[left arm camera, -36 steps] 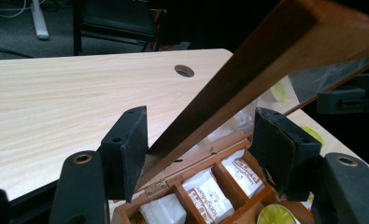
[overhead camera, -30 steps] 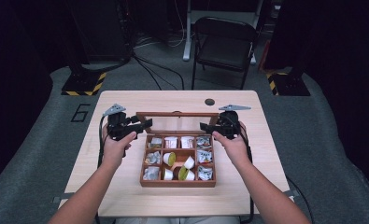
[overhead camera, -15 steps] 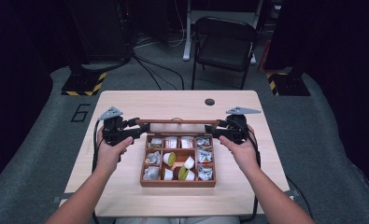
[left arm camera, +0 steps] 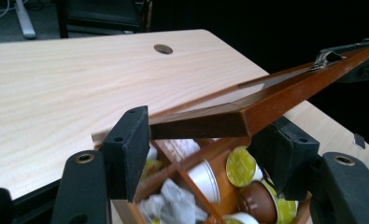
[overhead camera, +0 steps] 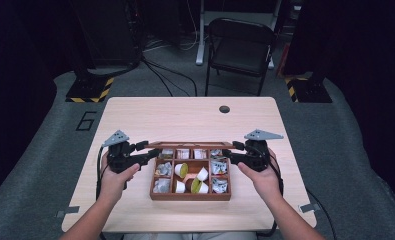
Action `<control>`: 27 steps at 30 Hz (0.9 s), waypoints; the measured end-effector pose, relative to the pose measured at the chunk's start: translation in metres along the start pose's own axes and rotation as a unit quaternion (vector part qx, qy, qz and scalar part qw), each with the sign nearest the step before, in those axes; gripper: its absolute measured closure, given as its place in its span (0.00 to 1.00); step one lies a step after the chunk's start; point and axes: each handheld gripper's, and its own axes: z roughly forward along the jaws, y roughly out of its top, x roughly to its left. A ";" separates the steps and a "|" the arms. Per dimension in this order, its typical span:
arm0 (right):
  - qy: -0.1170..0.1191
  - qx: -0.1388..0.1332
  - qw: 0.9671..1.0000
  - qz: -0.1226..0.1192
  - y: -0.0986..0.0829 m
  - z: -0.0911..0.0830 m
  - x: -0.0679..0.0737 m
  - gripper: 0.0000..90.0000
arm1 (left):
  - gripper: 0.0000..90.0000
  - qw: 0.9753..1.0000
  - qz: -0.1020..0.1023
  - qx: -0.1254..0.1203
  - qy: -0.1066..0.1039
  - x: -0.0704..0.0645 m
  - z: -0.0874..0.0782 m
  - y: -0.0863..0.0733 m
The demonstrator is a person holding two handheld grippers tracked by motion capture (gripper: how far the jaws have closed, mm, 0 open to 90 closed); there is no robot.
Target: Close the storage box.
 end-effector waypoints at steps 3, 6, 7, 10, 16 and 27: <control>0.004 -0.002 1.000 0.004 -0.014 -0.001 0.002 0.49 | 0.42 1.000 0.003 0.004 0.001 -0.003 -0.002 -0.008; 0.006 -0.002 1.000 0.007 -0.021 -0.002 0.003 0.49 | 0.42 1.000 0.008 0.010 0.002 -0.006 -0.004 -0.016; 0.007 -0.003 1.000 0.005 -0.027 -0.003 0.004 0.48 | 0.43 1.000 0.013 0.013 0.005 -0.008 -0.005 -0.022; 0.005 -0.004 1.000 -0.002 -0.037 -0.005 0.007 0.48 | 0.43 1.000 0.015 0.015 0.005 -0.010 -0.007 -0.031; 0.003 -0.003 1.000 -0.010 -0.053 -0.008 0.010 0.48 | 0.43 1.000 0.018 0.023 0.008 -0.012 -0.009 -0.043; 0.011 0.011 1.000 -0.006 -0.080 -0.010 0.011 0.47 | 0.45 0.999 0.013 0.047 0.006 -0.015 -0.009 -0.068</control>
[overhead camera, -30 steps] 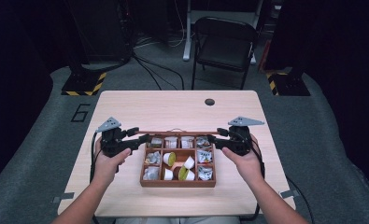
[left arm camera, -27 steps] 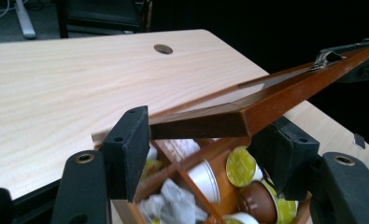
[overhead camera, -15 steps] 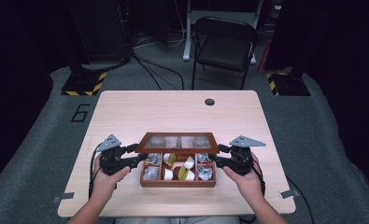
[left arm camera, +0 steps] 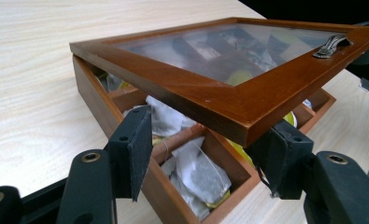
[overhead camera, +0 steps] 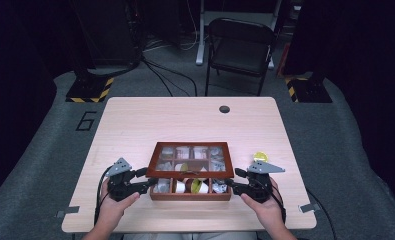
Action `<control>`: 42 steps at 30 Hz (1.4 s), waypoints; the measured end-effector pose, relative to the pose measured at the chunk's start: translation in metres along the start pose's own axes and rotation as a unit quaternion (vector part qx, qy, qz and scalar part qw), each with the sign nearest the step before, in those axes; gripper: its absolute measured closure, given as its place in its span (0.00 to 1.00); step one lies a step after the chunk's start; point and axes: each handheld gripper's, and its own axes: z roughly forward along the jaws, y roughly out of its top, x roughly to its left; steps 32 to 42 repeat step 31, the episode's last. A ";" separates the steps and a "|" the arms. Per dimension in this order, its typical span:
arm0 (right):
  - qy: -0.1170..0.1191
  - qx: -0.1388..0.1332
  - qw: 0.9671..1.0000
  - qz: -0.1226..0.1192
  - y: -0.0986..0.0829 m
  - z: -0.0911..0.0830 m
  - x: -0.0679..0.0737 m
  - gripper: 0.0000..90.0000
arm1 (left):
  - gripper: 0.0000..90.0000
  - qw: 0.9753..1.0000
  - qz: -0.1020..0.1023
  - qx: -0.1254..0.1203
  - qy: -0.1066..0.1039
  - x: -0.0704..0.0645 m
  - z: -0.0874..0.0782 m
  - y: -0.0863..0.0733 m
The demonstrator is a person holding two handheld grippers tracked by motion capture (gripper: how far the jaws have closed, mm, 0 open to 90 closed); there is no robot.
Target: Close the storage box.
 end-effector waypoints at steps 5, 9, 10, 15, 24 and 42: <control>-0.003 0.020 1.000 -0.012 -0.009 0.004 0.002 0.46 | 0.45 1.000 -0.008 0.011 -0.011 0.001 0.002 -0.012; 0.004 0.035 0.999 -0.018 -0.014 0.006 0.004 0.45 | 0.45 0.999 -0.006 0.028 -0.015 0.003 0.002 -0.018; 0.006 0.039 0.999 -0.019 -0.014 0.006 0.005 0.44 | 0.45 0.999 -0.006 0.031 -0.014 0.002 0.003 -0.020; 0.005 0.055 0.998 -0.019 -0.019 0.007 0.005 0.43 | 0.45 0.999 0.004 0.042 -0.006 0.001 0.004 -0.025; 0.009 0.090 0.996 -0.002 -0.029 0.011 0.001 0.41 | 0.45 0.997 -0.001 0.078 -0.013 0.001 0.009 -0.033; 0.008 0.103 0.995 -0.007 -0.033 0.004 0.004 0.38 | 0.42 0.995 0.003 0.103 -0.007 -0.002 0.006 -0.040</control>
